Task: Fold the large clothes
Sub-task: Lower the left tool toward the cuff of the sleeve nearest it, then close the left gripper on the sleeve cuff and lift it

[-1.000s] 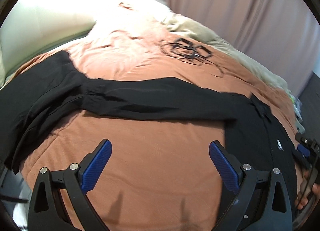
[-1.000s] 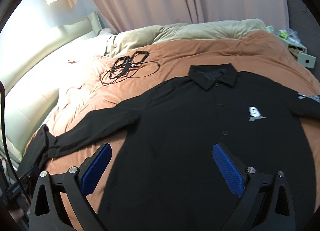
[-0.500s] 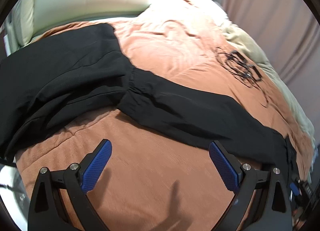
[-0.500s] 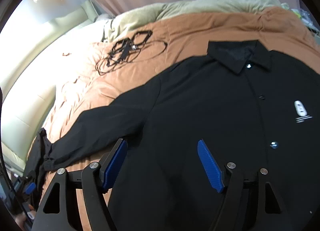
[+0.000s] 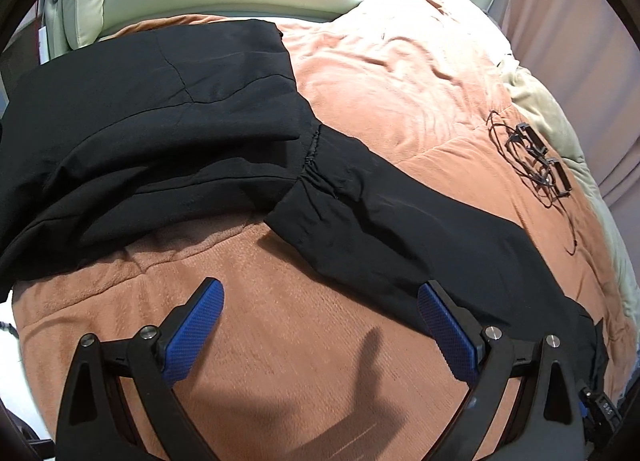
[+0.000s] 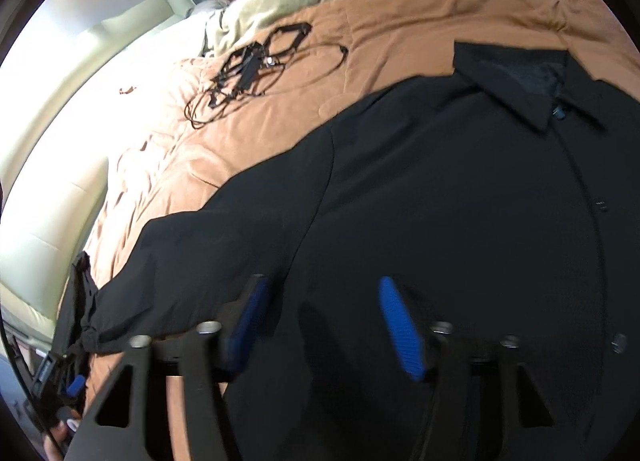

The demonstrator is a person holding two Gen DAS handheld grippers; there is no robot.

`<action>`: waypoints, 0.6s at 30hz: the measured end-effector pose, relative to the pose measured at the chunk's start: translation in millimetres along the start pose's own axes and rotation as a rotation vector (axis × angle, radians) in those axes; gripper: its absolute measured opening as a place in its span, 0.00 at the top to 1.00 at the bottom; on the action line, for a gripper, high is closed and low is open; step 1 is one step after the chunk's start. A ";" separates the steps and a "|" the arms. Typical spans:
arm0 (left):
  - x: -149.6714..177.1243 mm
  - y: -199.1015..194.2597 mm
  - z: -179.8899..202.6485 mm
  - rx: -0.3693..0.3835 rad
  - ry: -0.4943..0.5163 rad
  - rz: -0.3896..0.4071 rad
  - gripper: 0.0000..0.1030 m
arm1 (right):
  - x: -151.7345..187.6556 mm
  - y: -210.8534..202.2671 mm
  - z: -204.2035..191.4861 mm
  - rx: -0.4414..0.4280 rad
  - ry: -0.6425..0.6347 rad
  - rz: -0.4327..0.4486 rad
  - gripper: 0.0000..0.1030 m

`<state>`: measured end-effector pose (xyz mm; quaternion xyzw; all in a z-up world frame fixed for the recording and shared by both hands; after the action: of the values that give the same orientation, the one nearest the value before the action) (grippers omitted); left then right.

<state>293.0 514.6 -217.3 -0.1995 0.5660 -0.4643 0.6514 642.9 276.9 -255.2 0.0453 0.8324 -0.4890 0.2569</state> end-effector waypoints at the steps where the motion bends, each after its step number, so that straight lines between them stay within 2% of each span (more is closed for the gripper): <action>1: 0.2 2.2 0.5 -0.006 0.002 -0.002 0.03 | 1.4 6.7 3.7 -0.006 0.019 -0.012 0.66; 4: 1.2 9.4 0.9 -0.011 -0.003 -0.010 0.05 | 6.9 18.4 14.5 -0.015 0.064 -0.035 0.83; 9: 7.4 29.3 3.4 -0.011 -0.030 -0.065 0.10 | 7.0 14.0 28.9 -0.107 0.155 -0.067 0.87; 11: 6.6 29.5 5.5 -0.014 -0.031 -0.047 0.10 | 9.0 13.7 29.5 -0.114 0.158 -0.069 0.87; 14: 2.4 32.3 10.0 0.009 -0.031 -0.040 0.25 | 10.7 13.2 28.7 -0.118 0.158 -0.073 0.87; 15: 0.8 34.1 10.7 0.016 -0.037 -0.044 0.35 | 10.6 12.4 28.2 -0.122 0.160 -0.075 0.87; 16: -0.1 34.5 11.5 0.024 -0.045 -0.045 0.55 | 10.6 12.5 28.7 -0.125 0.161 -0.076 0.87; 18: -1.8 30.9 10.2 0.040 -0.072 -0.048 0.75 | 10.0 11.3 29.8 -0.137 0.168 -0.080 0.87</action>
<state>314.3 528.5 -237.8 -0.2163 0.5279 -0.4836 0.6639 649.4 256.1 -280.5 0.0350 0.8836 -0.4351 0.1692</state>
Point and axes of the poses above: each gripper's, at about its wrist camera, not at the fingertips, and y roughly the way its jaws point, z to its right, x to its underside, the point moved 4 cm from there along y, roughly the way its jaws point, and after that the axes turned 2 degrees about z, right-handed, at the moved point
